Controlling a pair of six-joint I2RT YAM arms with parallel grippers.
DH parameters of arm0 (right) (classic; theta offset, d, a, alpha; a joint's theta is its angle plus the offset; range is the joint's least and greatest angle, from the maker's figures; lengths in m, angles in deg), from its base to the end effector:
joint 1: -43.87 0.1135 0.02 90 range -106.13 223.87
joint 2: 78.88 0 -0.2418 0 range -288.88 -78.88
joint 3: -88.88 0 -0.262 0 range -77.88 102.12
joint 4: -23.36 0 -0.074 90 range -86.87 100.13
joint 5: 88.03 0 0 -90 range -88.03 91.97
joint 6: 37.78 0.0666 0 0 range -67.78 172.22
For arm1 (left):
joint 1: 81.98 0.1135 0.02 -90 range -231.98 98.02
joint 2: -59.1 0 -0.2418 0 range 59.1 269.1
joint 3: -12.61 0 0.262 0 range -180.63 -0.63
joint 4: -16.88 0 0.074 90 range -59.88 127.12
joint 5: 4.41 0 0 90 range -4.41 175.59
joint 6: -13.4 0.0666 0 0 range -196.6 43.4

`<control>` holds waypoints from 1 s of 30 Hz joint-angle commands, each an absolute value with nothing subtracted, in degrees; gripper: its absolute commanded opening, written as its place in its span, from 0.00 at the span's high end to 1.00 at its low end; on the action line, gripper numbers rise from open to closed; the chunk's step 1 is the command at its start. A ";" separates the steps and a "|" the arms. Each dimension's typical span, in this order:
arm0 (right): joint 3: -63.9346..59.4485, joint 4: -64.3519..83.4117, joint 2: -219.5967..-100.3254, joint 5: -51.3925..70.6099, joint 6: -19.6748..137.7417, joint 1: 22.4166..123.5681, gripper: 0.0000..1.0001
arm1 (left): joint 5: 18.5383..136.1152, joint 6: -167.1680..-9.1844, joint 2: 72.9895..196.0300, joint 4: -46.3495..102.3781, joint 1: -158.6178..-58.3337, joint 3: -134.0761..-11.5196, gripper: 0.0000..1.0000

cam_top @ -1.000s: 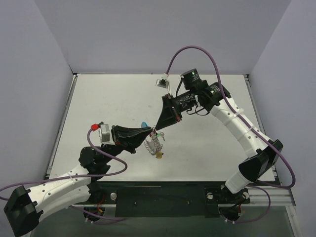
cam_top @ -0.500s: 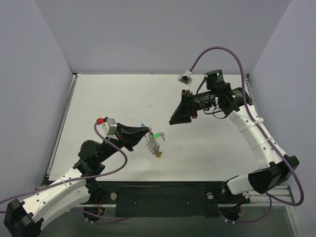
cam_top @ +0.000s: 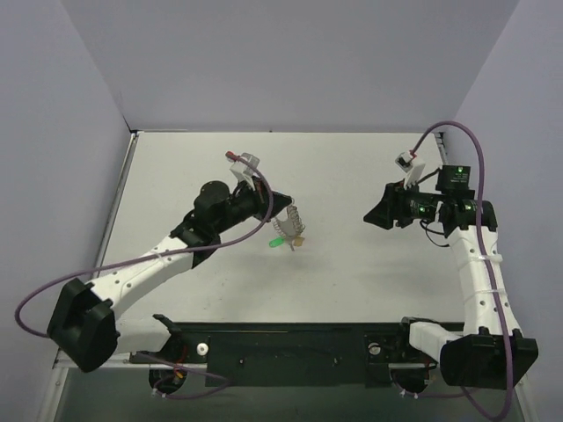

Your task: Put the keys on the keyring

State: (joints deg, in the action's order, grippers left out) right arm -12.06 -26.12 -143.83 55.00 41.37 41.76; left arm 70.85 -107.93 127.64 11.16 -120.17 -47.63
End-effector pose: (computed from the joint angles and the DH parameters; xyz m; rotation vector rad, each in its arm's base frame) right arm 0.2665 0.0434 0.3304 -0.6540 1.9191 0.8588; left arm 0.2482 -0.2168 0.2945 0.3163 1.7102 -1.1242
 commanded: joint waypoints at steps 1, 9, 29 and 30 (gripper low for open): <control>-16.51 -23.01 -139.71 55.14 40.44 34.04 0.53 | 71.61 -113.07 137.92 6.32 -120.91 -58.17 1.00; -22.68 -22.66 -136.71 57.95 39.12 26.64 0.53 | 71.79 -116.85 164.62 -5.29 -126.44 -76.88 1.00; -24.18 -22.83 -136.98 59.71 38.60 21.63 0.53 | 68.45 -123.61 180.92 -18.83 -135.05 -69.73 1.00; -24.26 -22.92 -136.89 59.80 38.60 21.63 0.53 | 68.01 -123.88 181.36 -19.97 -135.50 -68.58 1.00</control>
State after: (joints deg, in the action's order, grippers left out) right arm -23.84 -23.41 -137.27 57.50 39.88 22.08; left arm 70.30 -121.70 181.58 -12.14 -133.57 -73.69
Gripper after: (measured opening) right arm 0.470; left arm 0.017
